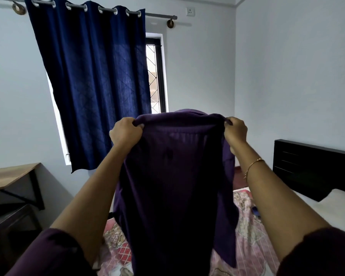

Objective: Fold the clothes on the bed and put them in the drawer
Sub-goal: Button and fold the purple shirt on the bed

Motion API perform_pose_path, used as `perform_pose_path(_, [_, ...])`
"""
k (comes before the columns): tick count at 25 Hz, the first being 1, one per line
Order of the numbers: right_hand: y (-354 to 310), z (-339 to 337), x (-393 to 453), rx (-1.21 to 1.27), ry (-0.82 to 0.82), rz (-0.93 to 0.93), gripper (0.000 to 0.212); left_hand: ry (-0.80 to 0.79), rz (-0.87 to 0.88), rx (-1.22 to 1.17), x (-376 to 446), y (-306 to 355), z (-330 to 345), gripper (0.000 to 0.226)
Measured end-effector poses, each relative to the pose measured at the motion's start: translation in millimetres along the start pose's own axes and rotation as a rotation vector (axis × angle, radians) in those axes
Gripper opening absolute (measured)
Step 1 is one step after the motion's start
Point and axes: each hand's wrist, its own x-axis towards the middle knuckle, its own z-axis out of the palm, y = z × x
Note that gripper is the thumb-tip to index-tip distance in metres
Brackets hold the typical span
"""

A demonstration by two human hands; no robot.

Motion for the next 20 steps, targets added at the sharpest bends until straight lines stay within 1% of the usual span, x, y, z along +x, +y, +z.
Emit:
perform_pose_path(2, [17.1,-5.3,0.7,-0.075,0.004,-0.016,0.025,0.019,0.059,0.082,-5.0,-5.9,9.1,0.023])
perform_pose_path(4, [31.0,-9.0,-1.8,-0.205,0.017,-0.068,0.026,0.102,0.122,0.071,-11.9,-9.2,20.2,0.025])
perform_pose_path(6, [38.7,-16.4,-8.3,-0.317,0.044,-0.105,0.027,0.134,0.108,-0.095,-17.6,-14.1,27.5,0.025])
perform_pose_path(8, [42.7,-25.0,-16.2,-0.370,0.137,-0.145,0.028,0.103,0.073,-0.274,-26.1,-15.5,33.1,0.022])
perform_pose_path(9, [45.0,-29.8,-19.2,-0.386,0.160,-0.165,0.027,0.085,0.062,-0.318,-30.8,-14.8,34.9,0.021])
perform_pose_path(10, [49.0,-33.2,-19.7,-0.384,0.146,-0.168,0.026,0.060,0.055,-0.318,-34.5,-13.8,35.0,0.019])
perform_pose_path(13, [60.4,-51.5,-15.4,-0.458,0.002,-0.137,0.026,-0.094,0.045,-0.247,-33.5,-17.0,30.4,0.018])
perform_pose_path(15, [63.7,-65.2,-10.5,-0.524,-0.091,-0.158,0.032,-0.208,-0.006,-0.338,-27.9,-24.9,29.0,0.023])
perform_pose_path(17, [61.8,-72.0,-5.7,-0.501,-0.207,-0.172,0.031,-0.242,-0.029,-0.364,-26.3,-28.7,29.6,0.023])
perform_pose_path(19, [59.7,-71.4,-3.7,-0.484,-0.327,-0.146,0.024,-0.221,-0.051,-0.343,-27.2,-30.4,32.6,0.020])
perform_pose_path(20, [60.1,-70.4,-4.3,-0.482,-0.340,-0.122,0.022,-0.228,-0.086,-0.396,-27.8,-30.8,33.7,0.018])
